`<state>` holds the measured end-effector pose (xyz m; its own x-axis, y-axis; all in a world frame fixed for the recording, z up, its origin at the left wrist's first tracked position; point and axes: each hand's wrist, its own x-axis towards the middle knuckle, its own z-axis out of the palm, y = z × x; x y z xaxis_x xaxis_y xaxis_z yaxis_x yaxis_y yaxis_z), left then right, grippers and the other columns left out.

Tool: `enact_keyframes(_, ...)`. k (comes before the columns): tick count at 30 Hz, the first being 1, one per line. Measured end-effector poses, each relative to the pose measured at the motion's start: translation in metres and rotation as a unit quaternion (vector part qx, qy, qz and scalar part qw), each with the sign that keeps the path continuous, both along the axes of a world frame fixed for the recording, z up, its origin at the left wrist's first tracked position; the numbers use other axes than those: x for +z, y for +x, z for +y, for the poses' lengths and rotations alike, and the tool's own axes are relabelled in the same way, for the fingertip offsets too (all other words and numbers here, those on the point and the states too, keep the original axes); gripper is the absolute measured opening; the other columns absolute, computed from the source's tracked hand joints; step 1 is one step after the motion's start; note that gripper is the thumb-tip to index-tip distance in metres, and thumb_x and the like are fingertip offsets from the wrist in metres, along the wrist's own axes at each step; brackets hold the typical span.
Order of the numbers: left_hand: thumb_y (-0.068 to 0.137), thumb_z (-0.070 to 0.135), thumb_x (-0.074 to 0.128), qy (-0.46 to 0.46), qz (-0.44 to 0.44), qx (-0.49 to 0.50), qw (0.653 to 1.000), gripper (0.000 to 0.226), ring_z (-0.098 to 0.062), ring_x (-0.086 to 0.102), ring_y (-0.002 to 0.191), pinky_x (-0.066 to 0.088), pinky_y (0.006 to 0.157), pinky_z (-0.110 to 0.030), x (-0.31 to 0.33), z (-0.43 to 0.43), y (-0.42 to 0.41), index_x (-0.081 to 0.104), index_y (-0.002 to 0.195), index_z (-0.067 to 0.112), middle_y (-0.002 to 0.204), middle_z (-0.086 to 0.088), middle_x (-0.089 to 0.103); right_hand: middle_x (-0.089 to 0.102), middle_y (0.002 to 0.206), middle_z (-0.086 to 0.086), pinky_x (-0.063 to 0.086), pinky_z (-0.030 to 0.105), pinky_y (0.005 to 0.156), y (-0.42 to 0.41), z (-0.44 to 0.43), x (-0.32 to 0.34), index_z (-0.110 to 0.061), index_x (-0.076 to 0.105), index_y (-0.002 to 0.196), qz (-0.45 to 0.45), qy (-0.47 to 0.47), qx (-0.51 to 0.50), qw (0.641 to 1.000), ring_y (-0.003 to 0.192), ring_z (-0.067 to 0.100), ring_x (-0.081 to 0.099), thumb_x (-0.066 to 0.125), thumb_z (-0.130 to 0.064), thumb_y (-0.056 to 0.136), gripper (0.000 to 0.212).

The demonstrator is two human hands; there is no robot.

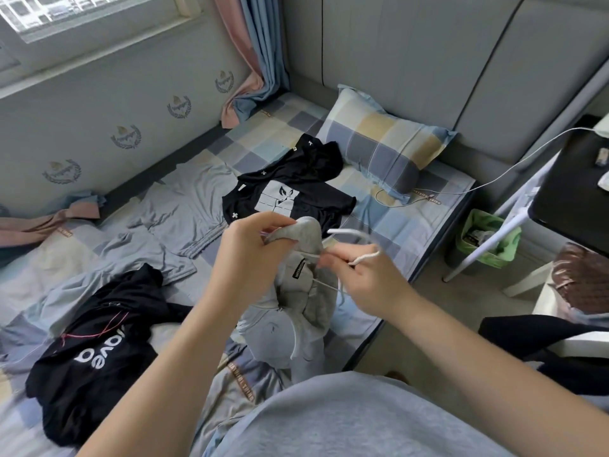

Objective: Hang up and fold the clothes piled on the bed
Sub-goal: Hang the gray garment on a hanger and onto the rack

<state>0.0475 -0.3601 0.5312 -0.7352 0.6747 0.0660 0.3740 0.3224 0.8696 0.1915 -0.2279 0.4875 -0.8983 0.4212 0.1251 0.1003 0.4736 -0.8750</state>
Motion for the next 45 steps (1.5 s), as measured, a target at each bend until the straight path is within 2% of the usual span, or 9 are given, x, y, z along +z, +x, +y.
enact_keyframes(5, 0.082, 0.002, 0.068, 0.0, -0.028, -0.003, 1.0, 0.041, -0.015, 0.068, 0.072, 0.057, 0.067, -0.035, -0.014, 0.007, 0.029, 0.069, 0.084, 0.043, 0.082, 0.009, 0.072, 0.068, 0.08, 0.011, 0.049, 0.051, 0.065, -0.015, -0.027, -0.029, -0.014, 0.072, 0.114, 0.035, -0.041, -0.061, 0.997, 0.069, 0.027, 0.061, 0.053, -0.018, 0.103, 0.022)
enact_keyframes(12, 0.084, 0.002, 0.066, 0.025, -0.017, -0.042, 0.999, 0.033, -0.009, 0.068, 0.075, 0.056, 0.066, -0.025, -0.014, 0.005, 0.028, 0.074, 0.1, 0.03, 0.084, 0.011, 0.073, 0.061, 0.064, -0.016, 0.039, 0.012, 0.057, -0.007, -0.021, -0.027, -0.011, 0.073, 0.096, 0.086, -0.154, -0.058, 0.983, 0.057, -0.001, 0.052, 0.053, -0.013, 0.103, 0.021)
enact_keyframes(16, 0.086, -0.001, 0.063, 0.084, -0.059, 0.017, 0.995, 0.036, -0.016, 0.063, 0.062, 0.048, 0.053, -0.026, -0.02, 0.001, 0.036, 0.075, 0.098, 0.031, 0.077, 0.008, 0.073, 0.053, 0.056, 0.003, 0.035, 0.036, 0.049, -0.014, -0.018, -0.031, -0.013, 0.072, 0.091, 0.035, -0.138, -0.129, 0.981, 0.05, 0.01, 0.04, 0.055, -0.018, 0.103, 0.021)
enact_keyframes(26, 0.091, 0.0, 0.063, 0.122, -0.066, 0.072, 0.988, 0.029, -0.006, 0.052, 0.054, 0.04, 0.049, -0.018, -0.022, -0.001, 0.025, 0.074, 0.093, 0.027, 0.074, 0.003, 0.069, 0.058, 0.056, -0.01, 0.034, 0.015, 0.05, 0.003, -0.009, -0.034, -0.01, 0.07, 0.078, -0.014, -0.064, -0.159, 0.985, 0.051, 0.004, 0.049, 0.057, -0.019, 0.101, 0.027)
enact_keyframes(30, 0.09, 0.002, 0.064, 0.086, -0.089, 0.039, 0.992, 0.025, -0.016, 0.057, 0.056, 0.043, 0.049, -0.03, -0.031, 0.002, 0.045, 0.071, 0.091, 0.026, 0.073, -0.004, 0.07, 0.056, 0.056, -0.002, 0.037, 0.03, 0.05, -0.006, -0.014, -0.031, -0.01, 0.068, 0.082, 0.02, -0.085, -0.171, 0.981, 0.051, 0.008, 0.045, 0.056, -0.019, 0.103, 0.026)
enact_keyframes(35, 0.088, 0.005, 0.064, 0.079, -0.102, 0.018, 0.991, 0.019, -0.004, 0.06, 0.059, 0.044, 0.051, -0.017, -0.034, 0.008, 0.053, 0.062, 0.086, 0.024, 0.075, 0.005, 0.069, 0.068, 0.069, 0.011, 0.052, 0.054, 0.061, -0.02, -0.018, -0.024, -0.016, 0.07, 0.088, 0.03, -0.141, -0.163, 0.976, 0.069, 0.034, 0.065, 0.054, -0.022, 0.104, 0.024)
enact_keyframes(40, 0.079, 0.043, 0.068, 0.054, -0.109, -0.073, 0.99, 0.019, -0.005, 0.065, 0.076, 0.053, 0.066, -0.027, -0.024, 0.003, 0.026, 0.06, 0.095, 0.038, 0.091, 0.013, 0.065, 0.06, 0.062, -0.003, 0.04, 0.031, 0.054, -0.018, -0.005, -0.014, -0.013, 0.067, 0.075, 0.064, -0.182, -0.092, 0.977, 0.059, 0.01, 0.049, 0.055, -0.02, 0.101, 0.029)
enact_keyframes(42, 0.083, 0.049, 0.063, 0.028, -0.052, -0.13, 0.99, 0.026, -0.006, 0.064, 0.081, 0.051, 0.071, -0.028, -0.021, -0.002, 0.016, 0.058, 0.108, 0.042, 0.092, 0.014, 0.064, 0.05, 0.057, -0.013, 0.035, 0.02, 0.055, -0.015, -0.002, -0.011, -0.021, 0.06, 0.066, 0.078, -0.168, -0.074, 0.98, 0.057, 0.002, 0.041, 0.054, -0.015, 0.1, 0.035)
enact_keyframes(45, 0.089, 0.046, 0.058, -0.065, 0.299, -0.137, 0.942, 0.034, -0.014, 0.051, 0.102, 0.04, 0.087, -0.03, -0.016, -0.001, 0.001, 0.062, 0.122, 0.039, 0.106, 0.014, 0.061, 0.045, 0.054, -0.016, 0.03, 0.011, 0.053, -0.008, 0.003, -0.005, -0.02, 0.056, 0.066, 0.075, -0.146, -0.043, 0.985, 0.052, -0.001, 0.038, 0.051, -0.008, 0.102, 0.038)
